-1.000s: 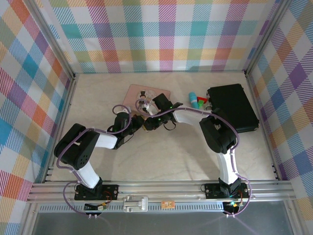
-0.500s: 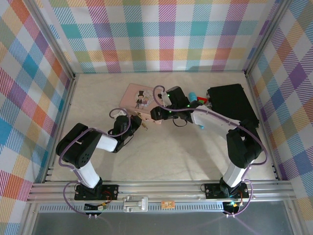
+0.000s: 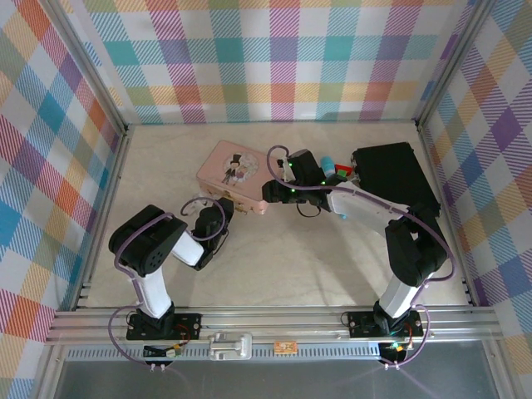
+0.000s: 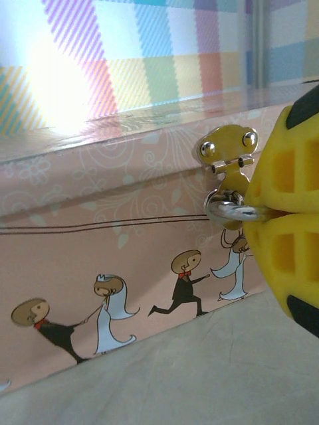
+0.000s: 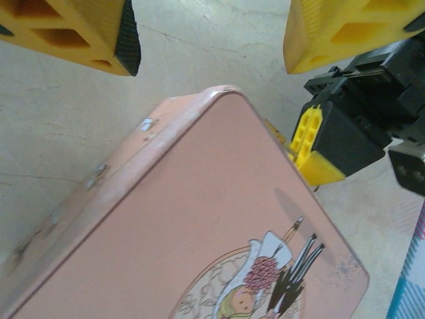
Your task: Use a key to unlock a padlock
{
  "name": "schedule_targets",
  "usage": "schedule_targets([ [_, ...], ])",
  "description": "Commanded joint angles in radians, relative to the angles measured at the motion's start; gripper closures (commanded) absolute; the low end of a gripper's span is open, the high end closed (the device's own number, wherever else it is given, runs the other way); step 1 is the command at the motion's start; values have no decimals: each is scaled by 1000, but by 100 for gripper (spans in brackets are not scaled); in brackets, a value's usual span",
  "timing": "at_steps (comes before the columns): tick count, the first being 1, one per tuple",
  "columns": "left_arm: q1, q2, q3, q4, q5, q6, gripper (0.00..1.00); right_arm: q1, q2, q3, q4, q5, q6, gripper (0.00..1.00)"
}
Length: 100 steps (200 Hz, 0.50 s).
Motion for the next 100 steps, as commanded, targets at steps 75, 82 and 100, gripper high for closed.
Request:
schedule_targets([
  [75,4,-27,-63,113,-259,-83,100,0,-28,10,-21,68,39,38],
  [82,10,-26,-64,114,-252,-93,100,1,-23,13,-20,80,48,37],
  [100,22,-18,-61,125,-231,-103,100,0,-5,31,-33,107,84,31],
])
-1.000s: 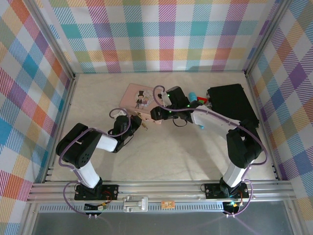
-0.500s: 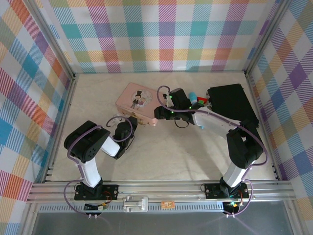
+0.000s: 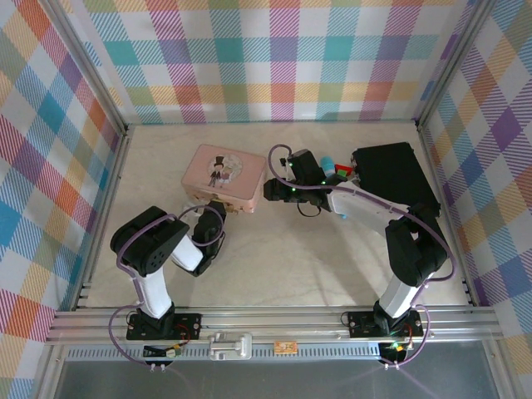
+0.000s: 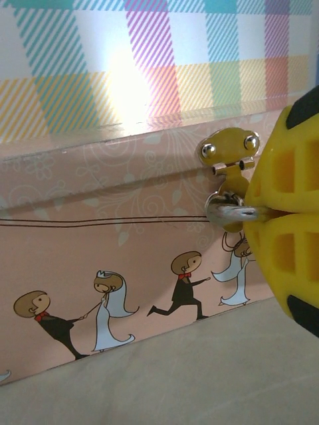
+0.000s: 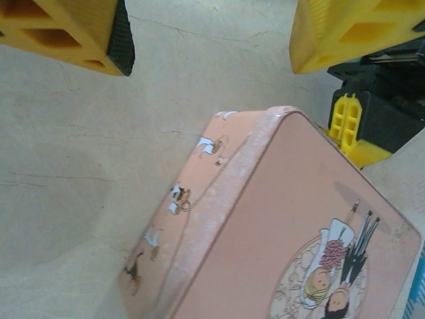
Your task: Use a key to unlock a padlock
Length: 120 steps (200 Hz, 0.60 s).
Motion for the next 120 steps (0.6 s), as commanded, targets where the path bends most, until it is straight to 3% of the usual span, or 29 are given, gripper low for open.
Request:
schedule_targets([
  [1,22,-20,-5,61,-40,-22,100,0,-3,32,-31,56,49,29],
  [15,22,-34,3,58,-35,17,100,0,20,53,-42,88,85,21],
  [43,19,-41,18,60,-18,45,100,0,94,119,12,50,115,17],
  [61,19,-35,27,58,-2,54,100,0,168,173,57,54,155,16],
  [120,19,-25,13,60,-17,62,100,16,459,475,-29,71,232,17],
])
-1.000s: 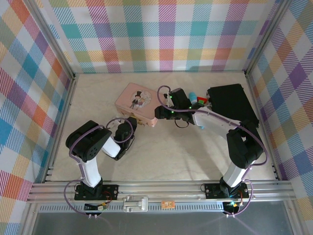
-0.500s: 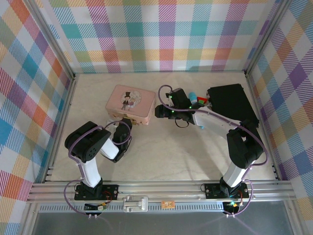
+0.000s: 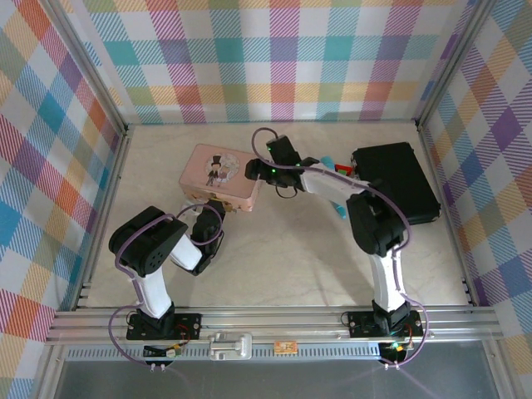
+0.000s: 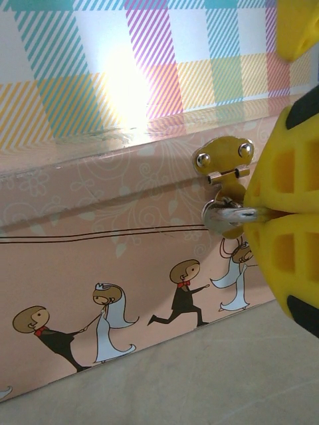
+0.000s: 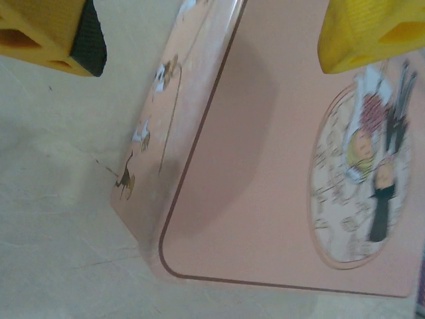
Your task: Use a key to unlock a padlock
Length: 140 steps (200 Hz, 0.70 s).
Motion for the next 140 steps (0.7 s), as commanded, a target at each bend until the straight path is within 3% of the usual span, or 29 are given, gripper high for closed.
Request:
schedule_targets([
  [1,9,-16,9,64,-25,18,100,14,59,74,-38,18,57,17],
  [37,9,-17,0,65,-54,24,100,33,108,109,-127,124,101,18],
  [140,11,-26,23,68,-308,-10,100,40,-7,-129,-84,256,261,24],
])
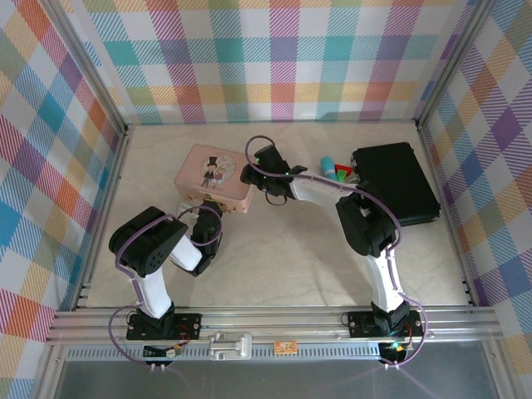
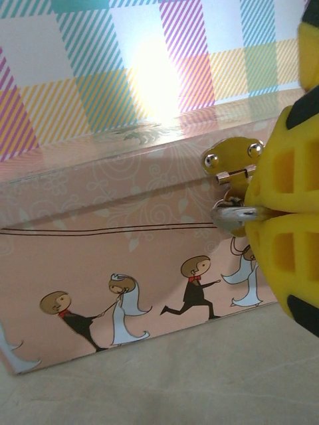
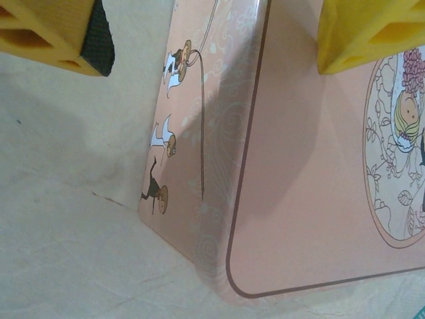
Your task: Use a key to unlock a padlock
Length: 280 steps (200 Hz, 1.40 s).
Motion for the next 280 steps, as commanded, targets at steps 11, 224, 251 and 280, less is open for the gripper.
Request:
schedule_targets([
  [11,15,-14,54,72,-170,-6,100,-15,-8,-74,-128,94,57,26],
  [224,86,78,18,57,252,102,71,-20,-21,-10,-161,78,-294,34],
  [251,93,32,-17,56,254,101,57,-18,-85,-24,-119,50,-399,27],
  [280,123,-42,-70,53,292,97,50,-14,-201,-70,-112,-2,-521,24],
])
